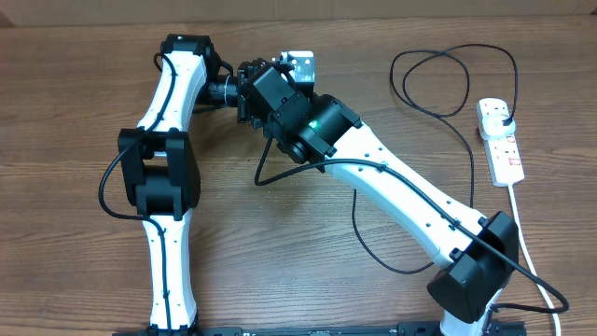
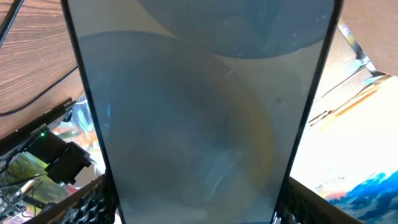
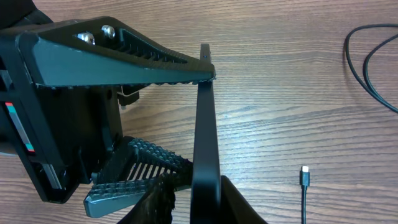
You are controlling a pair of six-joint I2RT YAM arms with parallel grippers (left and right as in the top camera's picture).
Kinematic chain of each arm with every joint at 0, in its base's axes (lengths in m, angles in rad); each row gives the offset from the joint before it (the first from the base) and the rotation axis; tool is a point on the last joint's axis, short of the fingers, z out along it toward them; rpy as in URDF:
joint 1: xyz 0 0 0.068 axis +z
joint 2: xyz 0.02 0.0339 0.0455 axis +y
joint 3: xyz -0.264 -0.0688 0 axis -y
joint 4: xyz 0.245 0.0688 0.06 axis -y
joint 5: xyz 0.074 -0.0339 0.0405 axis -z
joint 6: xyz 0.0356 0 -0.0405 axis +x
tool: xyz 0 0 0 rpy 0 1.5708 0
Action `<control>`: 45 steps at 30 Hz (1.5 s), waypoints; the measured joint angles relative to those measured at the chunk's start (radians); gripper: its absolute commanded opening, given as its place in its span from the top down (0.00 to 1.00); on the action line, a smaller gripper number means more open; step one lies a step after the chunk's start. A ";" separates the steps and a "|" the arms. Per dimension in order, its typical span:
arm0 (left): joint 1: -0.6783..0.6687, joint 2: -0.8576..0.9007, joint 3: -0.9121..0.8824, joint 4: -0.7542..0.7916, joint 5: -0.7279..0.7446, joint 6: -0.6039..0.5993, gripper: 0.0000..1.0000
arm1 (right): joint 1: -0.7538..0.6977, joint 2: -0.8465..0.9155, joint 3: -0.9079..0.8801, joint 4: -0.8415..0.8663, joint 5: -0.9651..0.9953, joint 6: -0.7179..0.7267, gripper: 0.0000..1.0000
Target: Plug charger to phone and switch on socket
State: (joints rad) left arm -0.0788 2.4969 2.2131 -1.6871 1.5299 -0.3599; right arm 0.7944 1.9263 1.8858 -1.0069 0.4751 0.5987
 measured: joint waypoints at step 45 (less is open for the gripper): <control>0.006 0.000 0.002 0.023 0.020 0.001 0.31 | -0.050 0.000 0.000 0.005 -0.024 0.692 0.96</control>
State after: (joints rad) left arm -0.0723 2.4969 2.2150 -1.6646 1.5497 -0.3592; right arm 0.7444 1.9263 1.8858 -1.0023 0.4515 1.2903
